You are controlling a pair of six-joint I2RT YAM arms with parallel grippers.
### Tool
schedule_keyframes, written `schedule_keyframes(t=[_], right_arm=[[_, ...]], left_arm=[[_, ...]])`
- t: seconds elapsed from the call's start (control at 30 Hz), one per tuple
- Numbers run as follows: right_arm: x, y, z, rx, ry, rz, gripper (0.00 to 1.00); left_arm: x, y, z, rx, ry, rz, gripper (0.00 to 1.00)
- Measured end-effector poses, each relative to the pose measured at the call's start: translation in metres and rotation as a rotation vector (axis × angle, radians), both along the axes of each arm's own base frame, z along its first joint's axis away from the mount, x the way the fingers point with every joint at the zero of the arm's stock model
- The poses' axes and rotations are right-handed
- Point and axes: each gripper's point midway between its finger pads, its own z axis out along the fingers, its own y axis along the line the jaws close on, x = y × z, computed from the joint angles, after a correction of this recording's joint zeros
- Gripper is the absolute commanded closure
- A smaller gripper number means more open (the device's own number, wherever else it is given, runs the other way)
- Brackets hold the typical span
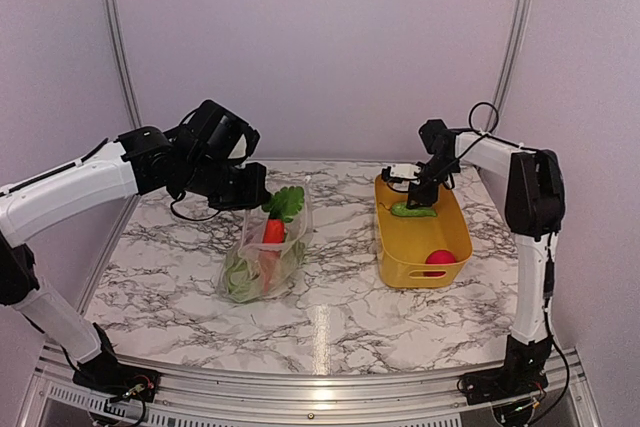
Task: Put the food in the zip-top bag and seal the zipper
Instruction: Pick up the fake vegetable from the bin.
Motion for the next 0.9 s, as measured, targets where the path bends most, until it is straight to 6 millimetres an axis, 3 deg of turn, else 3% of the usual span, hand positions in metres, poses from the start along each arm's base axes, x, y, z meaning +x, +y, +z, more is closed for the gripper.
schedule_keyframes(t=[0.37,0.5,0.67,0.9], right_arm=[[0.007,-0.006,-0.029,-0.067,-0.003,0.04,0.49],[0.008,-0.009,-0.038,-0.085,-0.002,0.044,0.6],[0.011,-0.01,-0.039,-0.091,-0.011,0.04,0.82],[-0.002,-0.009,-0.029,-0.069,0.007,0.029,0.88]], left_arm=[[0.0,-0.001,0.006,-0.014,-0.01,-0.003,1.0],[0.002,0.0,0.006,-0.016,-0.008,-0.001,1.0],[0.003,0.001,0.007,-0.018,-0.009,0.0,1.0],[0.006,0.002,0.009,-0.02,-0.016,-0.007,1.0]])
